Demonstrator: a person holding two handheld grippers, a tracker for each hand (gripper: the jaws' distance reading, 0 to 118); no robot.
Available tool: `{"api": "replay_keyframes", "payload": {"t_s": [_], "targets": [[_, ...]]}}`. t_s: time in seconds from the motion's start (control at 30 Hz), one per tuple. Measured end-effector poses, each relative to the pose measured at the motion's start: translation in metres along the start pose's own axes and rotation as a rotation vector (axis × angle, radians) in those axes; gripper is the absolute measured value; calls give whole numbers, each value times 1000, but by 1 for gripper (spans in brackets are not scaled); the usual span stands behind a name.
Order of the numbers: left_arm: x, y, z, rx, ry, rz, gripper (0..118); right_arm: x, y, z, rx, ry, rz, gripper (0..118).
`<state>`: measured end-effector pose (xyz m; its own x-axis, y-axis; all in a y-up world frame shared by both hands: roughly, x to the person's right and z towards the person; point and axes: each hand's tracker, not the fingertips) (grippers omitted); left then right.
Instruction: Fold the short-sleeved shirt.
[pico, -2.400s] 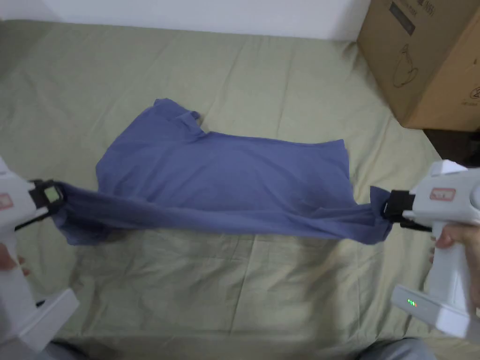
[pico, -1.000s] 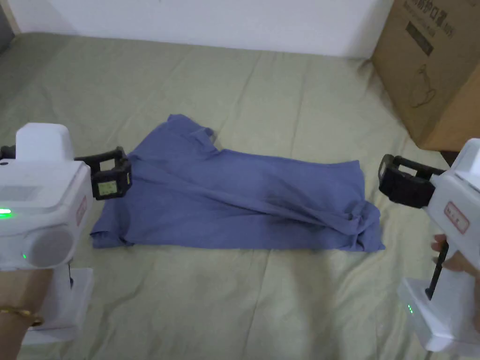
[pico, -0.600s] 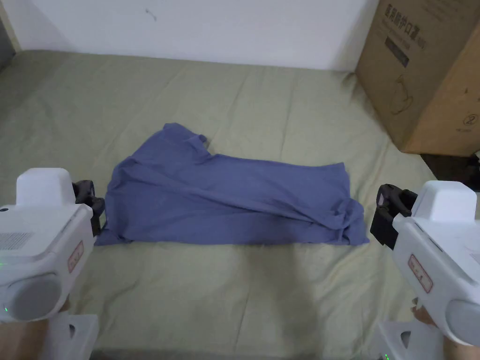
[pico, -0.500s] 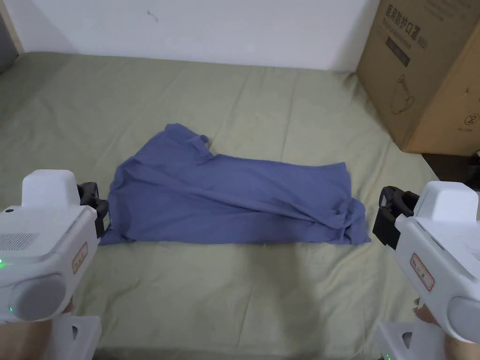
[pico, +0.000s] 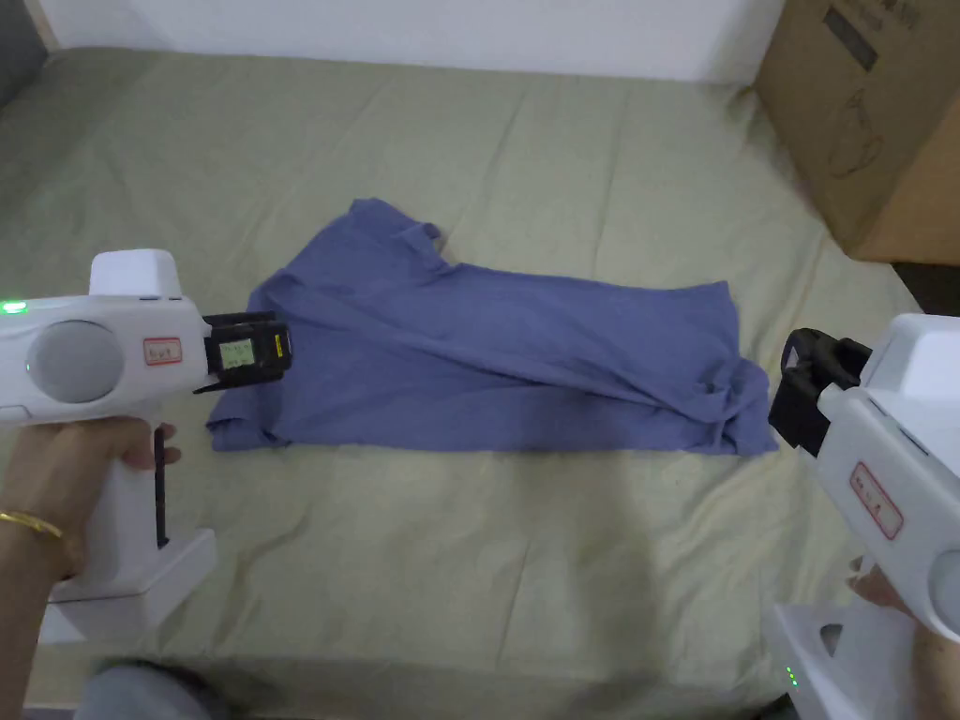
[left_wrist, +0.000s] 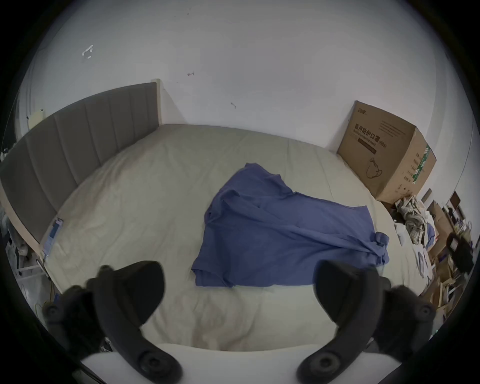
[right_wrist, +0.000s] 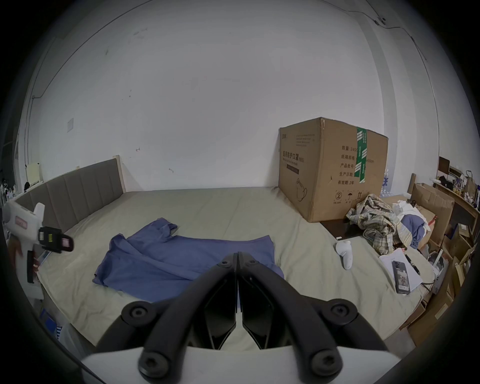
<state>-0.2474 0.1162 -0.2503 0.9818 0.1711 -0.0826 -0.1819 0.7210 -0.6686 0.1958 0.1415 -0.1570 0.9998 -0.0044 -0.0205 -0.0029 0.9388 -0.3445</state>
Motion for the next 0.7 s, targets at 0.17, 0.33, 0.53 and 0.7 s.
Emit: {"api": "replay_keyframes", "payload": {"t_s": [0.17, 0.33, 0.53, 0.7], "targets": [[-13, 13, -66, -178, 96, -14, 117, -5, -6, -18, -49, -1, 37, 0], [-30, 7, -134, -371, 163, -43, 116, -3, -10, -39, -105, -19, 46, 0], [-29, -11, -170, -466, 190, -74, 53, -4, -11, -60, -143, -35, 49, 0], [-34, -11, -167, -458, 92, 61, 3, -3, -13, -71, -185, -30, 46, 0]]}}
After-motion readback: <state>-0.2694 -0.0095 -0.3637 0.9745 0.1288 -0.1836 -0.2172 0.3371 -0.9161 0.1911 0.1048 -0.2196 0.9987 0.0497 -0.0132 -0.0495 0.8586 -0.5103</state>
